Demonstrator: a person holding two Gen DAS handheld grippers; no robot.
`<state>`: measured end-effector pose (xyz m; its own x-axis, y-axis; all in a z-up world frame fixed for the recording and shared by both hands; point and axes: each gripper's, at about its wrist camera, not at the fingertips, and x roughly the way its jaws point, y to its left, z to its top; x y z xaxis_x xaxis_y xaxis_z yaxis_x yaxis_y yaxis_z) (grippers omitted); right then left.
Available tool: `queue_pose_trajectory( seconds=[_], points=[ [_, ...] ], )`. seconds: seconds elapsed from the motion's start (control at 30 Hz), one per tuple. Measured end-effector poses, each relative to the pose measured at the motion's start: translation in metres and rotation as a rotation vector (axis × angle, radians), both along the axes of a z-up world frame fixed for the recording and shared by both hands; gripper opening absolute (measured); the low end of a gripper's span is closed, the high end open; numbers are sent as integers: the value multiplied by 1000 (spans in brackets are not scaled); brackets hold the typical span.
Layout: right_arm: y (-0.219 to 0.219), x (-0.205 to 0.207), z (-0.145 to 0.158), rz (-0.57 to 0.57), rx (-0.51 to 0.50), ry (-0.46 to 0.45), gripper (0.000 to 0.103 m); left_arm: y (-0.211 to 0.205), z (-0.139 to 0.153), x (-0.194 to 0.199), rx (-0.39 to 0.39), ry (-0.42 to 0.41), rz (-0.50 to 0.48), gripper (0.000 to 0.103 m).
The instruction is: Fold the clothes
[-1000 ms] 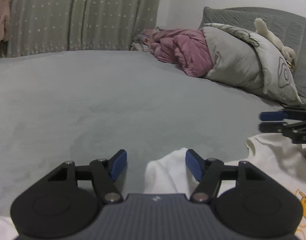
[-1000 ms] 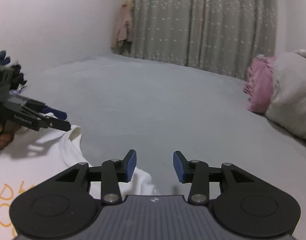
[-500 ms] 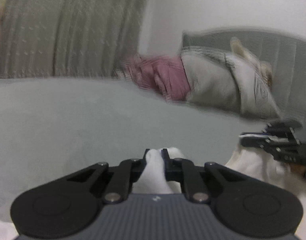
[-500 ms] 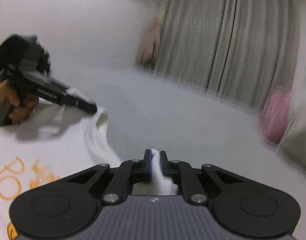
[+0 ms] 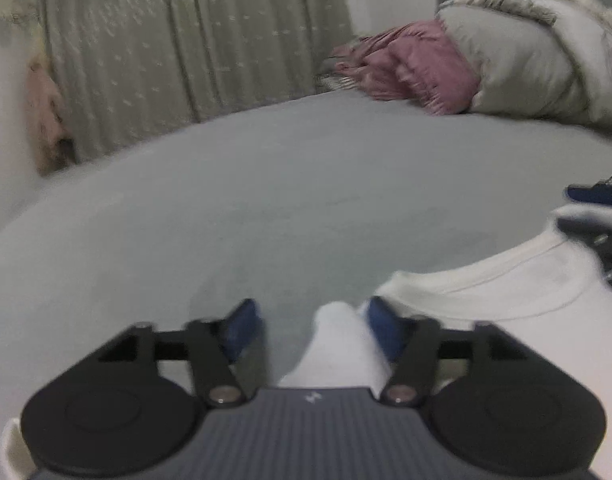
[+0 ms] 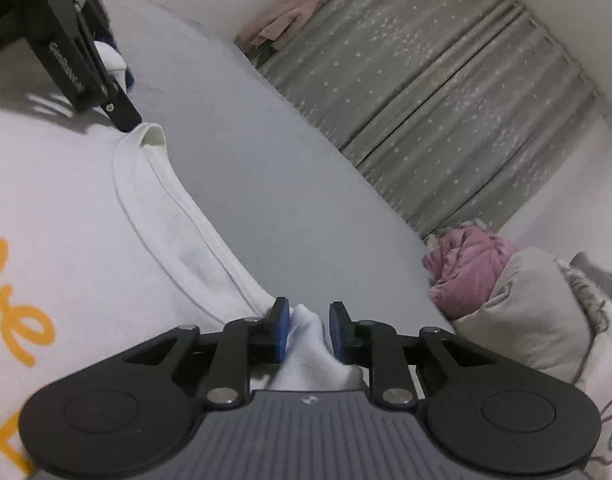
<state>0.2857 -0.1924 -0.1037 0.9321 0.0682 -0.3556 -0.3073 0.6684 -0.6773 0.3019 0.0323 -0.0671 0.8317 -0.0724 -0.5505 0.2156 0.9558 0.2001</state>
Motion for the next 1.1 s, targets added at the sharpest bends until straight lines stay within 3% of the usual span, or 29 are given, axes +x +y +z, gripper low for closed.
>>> queue_pose_trajectory(
  seconds=[0.1,0.17,0.23,0.33,0.4,0.5,0.57,0.7,0.8,0.9,0.97,1.03,1.1],
  points=[
    [-11,-2,2,-14,28,-14,33,4,1,0,-27,11,15,75],
    [-14,-3,13,-33,76,-35,64,3,4,2,-45,20,21,78],
    [-25,-3,29,-65,156,-31,77,7,6,4,-72,32,21,79],
    [-43,-11,51,-128,263,2,79,18,8,10,-126,58,23,81],
    [-57,-15,64,-145,334,31,81,23,13,5,-114,63,26,83],
    [-76,-23,83,-130,370,94,86,9,27,-10,-6,39,30,86],
    [-100,-36,104,-150,433,131,99,-4,37,-18,30,28,10,92],
    [-128,-35,123,-197,603,195,101,-41,48,-25,77,42,-7,92],
    [-144,-40,129,-277,608,231,100,-61,58,-38,-3,76,-46,92],
    [-165,-51,130,-368,571,251,98,-83,62,-53,-93,144,-167,79],
    [-187,-69,124,-435,531,241,98,-102,61,-58,-93,169,-221,56],
    [-208,-95,113,-492,520,233,98,-126,57,-56,-112,193,-267,52],
    [-236,-126,103,-556,551,237,98,-147,53,-49,-164,214,-294,38]
  ],
)
